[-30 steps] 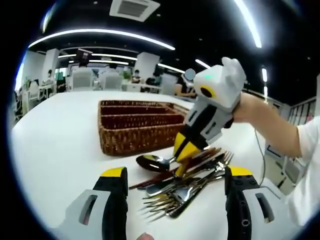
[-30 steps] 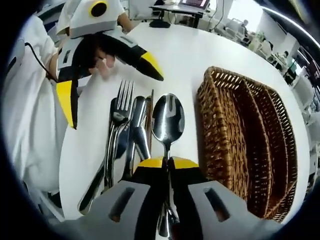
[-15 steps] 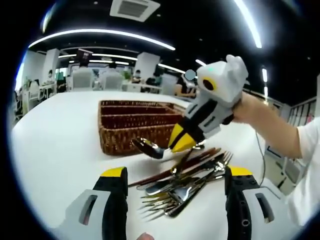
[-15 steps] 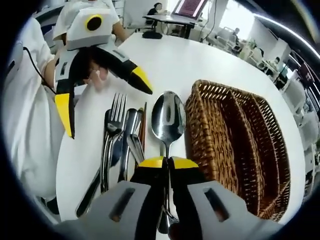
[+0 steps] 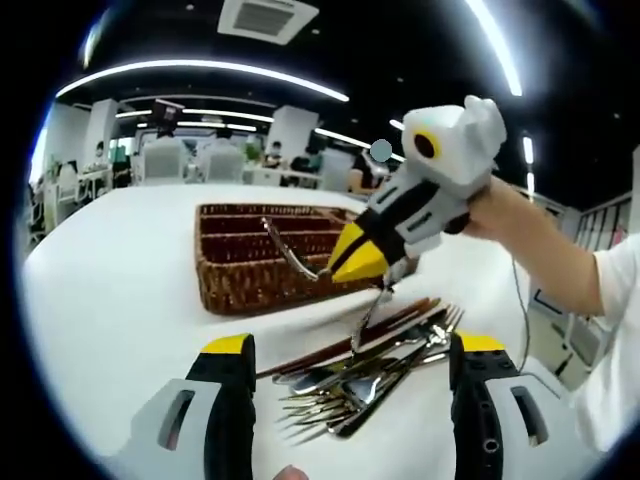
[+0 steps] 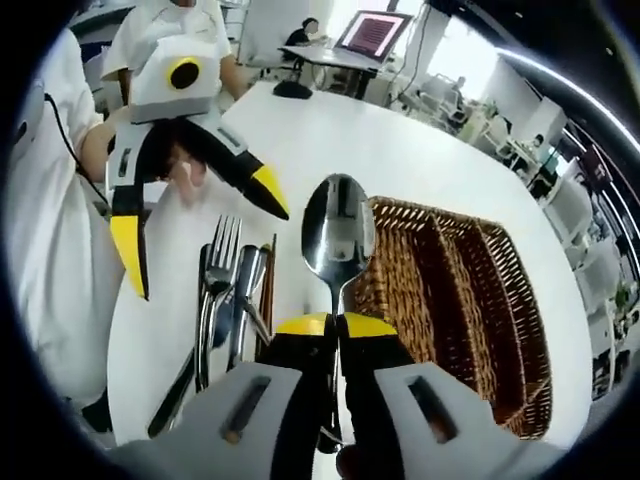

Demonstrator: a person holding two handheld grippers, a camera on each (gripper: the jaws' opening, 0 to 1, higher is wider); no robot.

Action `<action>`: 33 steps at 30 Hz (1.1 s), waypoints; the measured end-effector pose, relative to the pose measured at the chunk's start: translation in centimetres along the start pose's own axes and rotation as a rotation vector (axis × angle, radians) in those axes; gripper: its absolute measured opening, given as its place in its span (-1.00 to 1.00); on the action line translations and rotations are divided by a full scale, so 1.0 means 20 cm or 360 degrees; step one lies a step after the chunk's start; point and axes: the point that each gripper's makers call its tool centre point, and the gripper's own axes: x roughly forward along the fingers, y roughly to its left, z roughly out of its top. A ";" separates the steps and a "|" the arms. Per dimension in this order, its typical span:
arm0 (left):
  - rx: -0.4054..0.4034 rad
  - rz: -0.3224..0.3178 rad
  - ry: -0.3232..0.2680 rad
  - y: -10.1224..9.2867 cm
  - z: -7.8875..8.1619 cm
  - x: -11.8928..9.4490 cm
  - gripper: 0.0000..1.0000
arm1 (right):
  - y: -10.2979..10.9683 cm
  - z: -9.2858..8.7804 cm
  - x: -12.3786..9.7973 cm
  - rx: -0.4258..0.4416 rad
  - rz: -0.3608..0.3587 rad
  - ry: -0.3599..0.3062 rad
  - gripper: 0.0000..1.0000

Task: Arrange the knives, forks, and spoons in their matching storage slots by inserting each utensil handle-first until every utensil is classified and aligned in the correct compartment

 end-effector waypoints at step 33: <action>0.0103 0.0006 -0.0007 -0.04 -0.02 -0.02 0.64 | -0.06 0.05 -0.14 -0.0071 -0.0147 0.0067 -0.97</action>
